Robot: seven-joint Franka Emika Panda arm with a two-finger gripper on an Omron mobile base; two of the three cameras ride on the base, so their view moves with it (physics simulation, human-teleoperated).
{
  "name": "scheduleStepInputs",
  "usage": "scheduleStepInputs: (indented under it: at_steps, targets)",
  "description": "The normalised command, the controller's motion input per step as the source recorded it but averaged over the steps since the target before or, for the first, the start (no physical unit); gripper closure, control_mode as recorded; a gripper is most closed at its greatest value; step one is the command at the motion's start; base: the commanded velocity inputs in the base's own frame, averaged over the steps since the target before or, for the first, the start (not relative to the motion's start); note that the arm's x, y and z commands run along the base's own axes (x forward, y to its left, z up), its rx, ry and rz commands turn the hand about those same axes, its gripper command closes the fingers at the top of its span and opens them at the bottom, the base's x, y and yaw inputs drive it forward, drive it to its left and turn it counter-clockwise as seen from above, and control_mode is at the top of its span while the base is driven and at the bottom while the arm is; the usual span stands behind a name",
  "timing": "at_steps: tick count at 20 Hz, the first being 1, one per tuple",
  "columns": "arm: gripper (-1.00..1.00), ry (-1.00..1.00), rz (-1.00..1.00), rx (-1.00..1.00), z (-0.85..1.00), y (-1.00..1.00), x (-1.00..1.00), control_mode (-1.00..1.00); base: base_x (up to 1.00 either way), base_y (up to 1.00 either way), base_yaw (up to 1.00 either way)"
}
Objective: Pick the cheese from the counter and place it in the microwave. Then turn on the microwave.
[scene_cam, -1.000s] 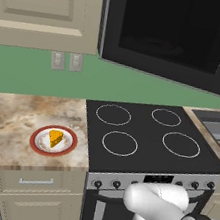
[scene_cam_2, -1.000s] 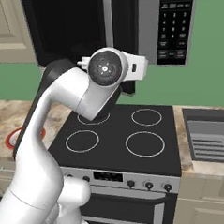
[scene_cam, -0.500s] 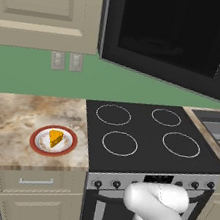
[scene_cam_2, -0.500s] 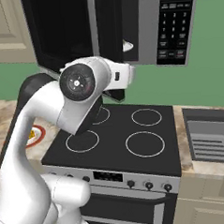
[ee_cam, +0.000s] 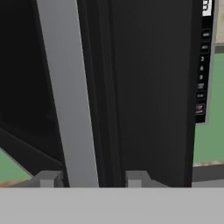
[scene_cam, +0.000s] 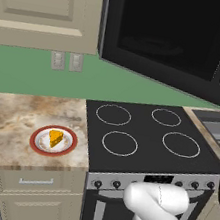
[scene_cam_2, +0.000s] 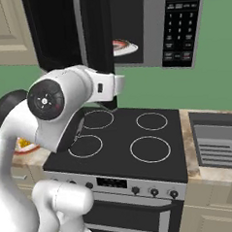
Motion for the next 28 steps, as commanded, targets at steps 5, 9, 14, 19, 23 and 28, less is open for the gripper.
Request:
scheduleStepInputs:
  at_steps: [5, 9, 14, 19, 23, 28]
  targets:
    - [1.0, -0.04, -0.04, 0.0, 0.15, 0.21, -0.36, -1.0, 0.0, 0.0, 0.0]
    - [1.0, -0.07, -0.06, 0.0, 0.15, 0.25, -0.33, -1.0, 0.0, 0.0, 0.0]
    - [1.0, -0.03, -0.08, 0.0, 0.17, 0.26, -0.32, -1.0, 0.0, 0.0, 0.0]
    - [1.0, 0.0, -0.11, -0.03, 0.23, 0.23, -0.31, -1.0, 0.0, 0.0, 0.0]
    - [1.0, 0.0, -0.15, -0.07, 0.25, 0.22, -0.29, -1.0, 0.0, 0.0, 0.0]
    - [1.0, 0.0, -0.15, -0.06, 0.27, 0.24, -0.27, -1.0, 0.0, 0.0, 0.0]
